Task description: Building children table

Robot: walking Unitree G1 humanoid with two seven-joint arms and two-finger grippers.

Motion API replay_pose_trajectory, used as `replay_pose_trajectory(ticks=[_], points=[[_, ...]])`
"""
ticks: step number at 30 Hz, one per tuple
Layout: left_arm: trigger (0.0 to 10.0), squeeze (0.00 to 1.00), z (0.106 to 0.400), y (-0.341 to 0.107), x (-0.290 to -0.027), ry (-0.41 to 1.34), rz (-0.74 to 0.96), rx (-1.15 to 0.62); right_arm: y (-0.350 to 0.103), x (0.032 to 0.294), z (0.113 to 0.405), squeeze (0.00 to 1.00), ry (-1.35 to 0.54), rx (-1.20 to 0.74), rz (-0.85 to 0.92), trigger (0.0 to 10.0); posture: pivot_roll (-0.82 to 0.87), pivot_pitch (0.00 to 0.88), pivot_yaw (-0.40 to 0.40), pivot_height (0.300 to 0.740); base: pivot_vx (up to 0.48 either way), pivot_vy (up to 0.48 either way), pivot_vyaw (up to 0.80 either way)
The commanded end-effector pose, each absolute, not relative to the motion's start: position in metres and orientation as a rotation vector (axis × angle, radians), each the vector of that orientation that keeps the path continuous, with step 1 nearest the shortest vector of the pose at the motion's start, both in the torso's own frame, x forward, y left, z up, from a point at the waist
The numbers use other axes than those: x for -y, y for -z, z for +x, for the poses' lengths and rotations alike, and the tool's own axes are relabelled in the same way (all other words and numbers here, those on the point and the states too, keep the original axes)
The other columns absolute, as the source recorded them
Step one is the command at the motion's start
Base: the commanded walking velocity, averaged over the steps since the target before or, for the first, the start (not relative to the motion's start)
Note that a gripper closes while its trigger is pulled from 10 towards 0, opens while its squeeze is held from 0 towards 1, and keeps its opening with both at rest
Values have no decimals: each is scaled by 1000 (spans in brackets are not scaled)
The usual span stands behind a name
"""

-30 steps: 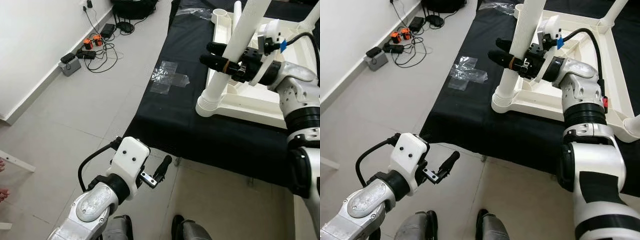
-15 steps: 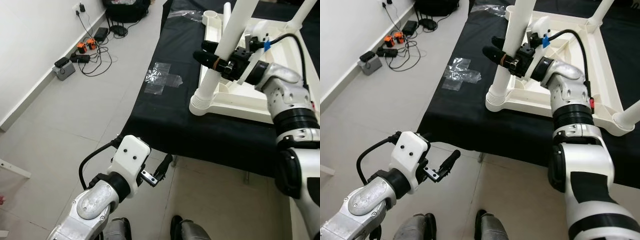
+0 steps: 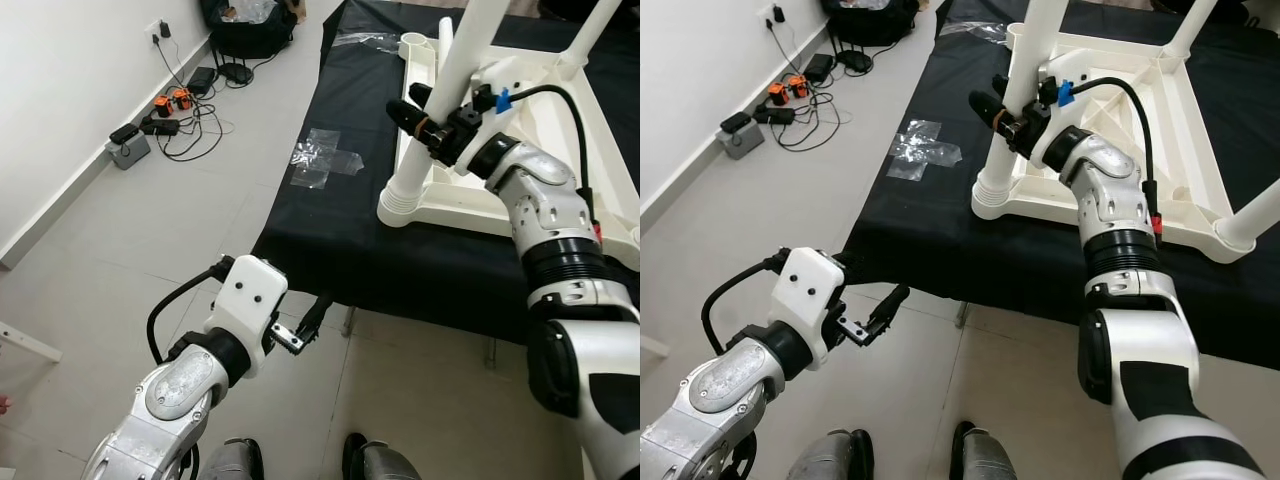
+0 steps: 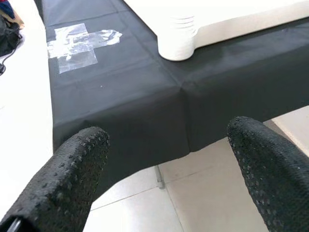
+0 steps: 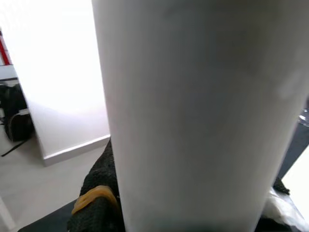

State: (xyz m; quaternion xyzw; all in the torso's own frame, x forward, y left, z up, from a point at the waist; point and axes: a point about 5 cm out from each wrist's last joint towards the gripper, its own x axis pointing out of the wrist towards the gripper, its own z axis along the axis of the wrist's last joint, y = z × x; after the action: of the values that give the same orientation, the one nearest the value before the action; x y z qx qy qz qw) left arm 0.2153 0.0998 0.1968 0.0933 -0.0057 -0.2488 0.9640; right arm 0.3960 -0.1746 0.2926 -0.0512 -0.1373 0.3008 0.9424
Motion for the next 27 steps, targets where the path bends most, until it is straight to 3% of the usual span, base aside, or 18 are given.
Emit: replay_pose_trajectory(ticks=[1, 27], points=[[10000, 0, 215, -194, -101, 498, 199, 2, -264, 172, 399, 0, -580, 156, -98, 10000, 89, 253, -40, 740, 0, 0, 0], [10000, 0, 221, -197, -101, 471, 196, 23, -245, 153, 410, 0, -16, 24, -34, 10000, 82, 272, -59, 740, 0, 0, 0]])
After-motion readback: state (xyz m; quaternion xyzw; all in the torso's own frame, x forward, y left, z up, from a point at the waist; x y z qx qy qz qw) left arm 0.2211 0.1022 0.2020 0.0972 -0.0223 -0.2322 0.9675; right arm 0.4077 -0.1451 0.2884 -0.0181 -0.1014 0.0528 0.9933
